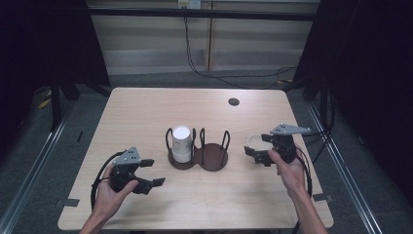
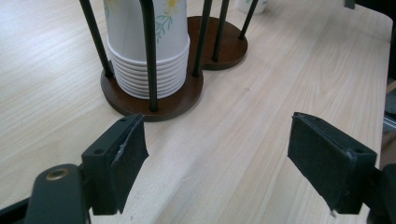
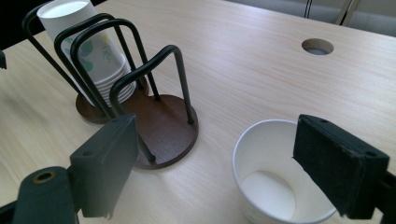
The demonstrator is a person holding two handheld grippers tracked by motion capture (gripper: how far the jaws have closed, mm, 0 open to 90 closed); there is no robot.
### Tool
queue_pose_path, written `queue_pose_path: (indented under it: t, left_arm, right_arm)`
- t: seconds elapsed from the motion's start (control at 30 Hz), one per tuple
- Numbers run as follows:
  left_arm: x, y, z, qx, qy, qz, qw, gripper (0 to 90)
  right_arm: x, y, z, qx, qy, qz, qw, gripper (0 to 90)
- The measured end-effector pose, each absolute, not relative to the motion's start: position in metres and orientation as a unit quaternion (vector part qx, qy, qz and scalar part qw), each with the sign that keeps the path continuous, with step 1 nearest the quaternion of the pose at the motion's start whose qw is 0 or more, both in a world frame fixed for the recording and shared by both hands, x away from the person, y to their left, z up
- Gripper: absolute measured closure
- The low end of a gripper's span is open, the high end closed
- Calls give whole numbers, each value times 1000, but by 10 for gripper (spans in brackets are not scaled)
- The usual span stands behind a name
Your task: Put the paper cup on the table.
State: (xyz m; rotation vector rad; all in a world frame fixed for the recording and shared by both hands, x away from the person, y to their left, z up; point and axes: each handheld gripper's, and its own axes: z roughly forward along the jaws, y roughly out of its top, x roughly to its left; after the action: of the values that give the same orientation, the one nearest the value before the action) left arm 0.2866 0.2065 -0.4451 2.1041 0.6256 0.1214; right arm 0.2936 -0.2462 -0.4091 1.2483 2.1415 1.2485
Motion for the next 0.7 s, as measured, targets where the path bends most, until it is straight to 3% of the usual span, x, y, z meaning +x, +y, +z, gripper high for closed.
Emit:
queue_pose_path:
  t: [0.3,0.4,0.7]
  left_arm:
    - [284,201,-447,860,244,46,446,191]
    - [284,202,-448,858,242,27,452,191]
    - [273,203,-449,868,243,40,432,192]
  right_arm:
    - [259,-236,-422,418,753,469,194,136]
    - [248,-231,-429,410,744,493,186,146]
    - [225,-215,-448,394,751,502,170,172]
